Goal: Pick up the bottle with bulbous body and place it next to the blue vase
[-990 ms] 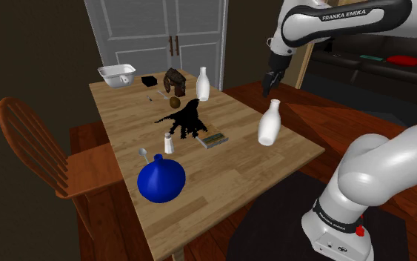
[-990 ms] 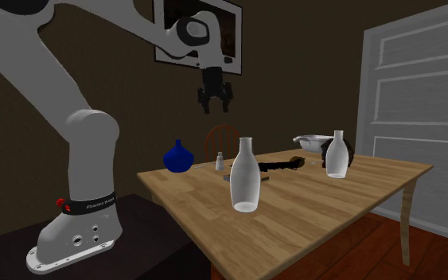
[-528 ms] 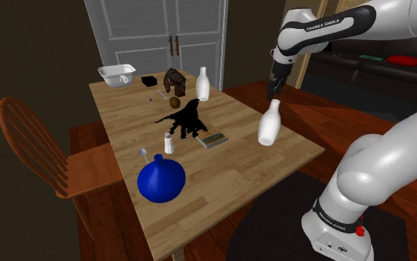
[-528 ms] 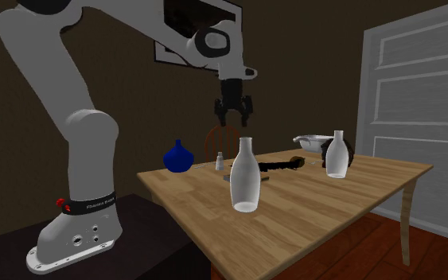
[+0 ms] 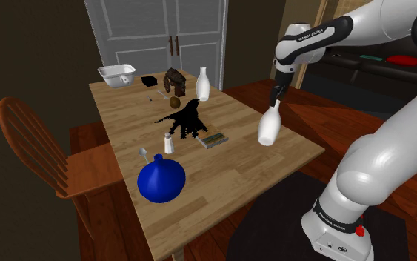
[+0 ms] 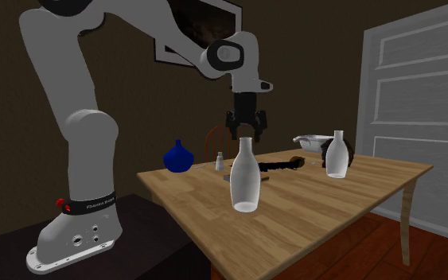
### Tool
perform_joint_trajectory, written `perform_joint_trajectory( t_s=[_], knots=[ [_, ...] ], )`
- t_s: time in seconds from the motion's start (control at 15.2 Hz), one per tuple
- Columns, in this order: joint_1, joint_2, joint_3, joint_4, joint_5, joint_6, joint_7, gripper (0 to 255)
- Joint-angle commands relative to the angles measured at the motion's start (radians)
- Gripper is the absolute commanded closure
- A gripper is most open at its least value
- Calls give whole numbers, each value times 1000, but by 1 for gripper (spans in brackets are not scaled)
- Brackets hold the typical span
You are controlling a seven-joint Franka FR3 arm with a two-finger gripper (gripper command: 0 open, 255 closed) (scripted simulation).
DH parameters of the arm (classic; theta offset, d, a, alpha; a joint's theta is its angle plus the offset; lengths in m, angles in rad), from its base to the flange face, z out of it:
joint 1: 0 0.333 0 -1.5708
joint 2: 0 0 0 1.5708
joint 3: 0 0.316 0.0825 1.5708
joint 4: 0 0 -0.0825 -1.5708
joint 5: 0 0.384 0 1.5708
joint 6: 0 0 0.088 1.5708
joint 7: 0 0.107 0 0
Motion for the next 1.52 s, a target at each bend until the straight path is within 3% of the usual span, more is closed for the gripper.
perform_joint_trajectory(
  t_s=[0.0, 0.66, 0.73, 1.45],
  knots=[
    [1, 14, -6, -18, 4, 31, -5, 0],
    [3, 31, -13, -39, 11, 68, -10, 0],
    [3, 31, -13, -39, 11, 68, -10, 255],
    [2, 18, -7, -22, 6, 39, -6, 255]
  ],
)
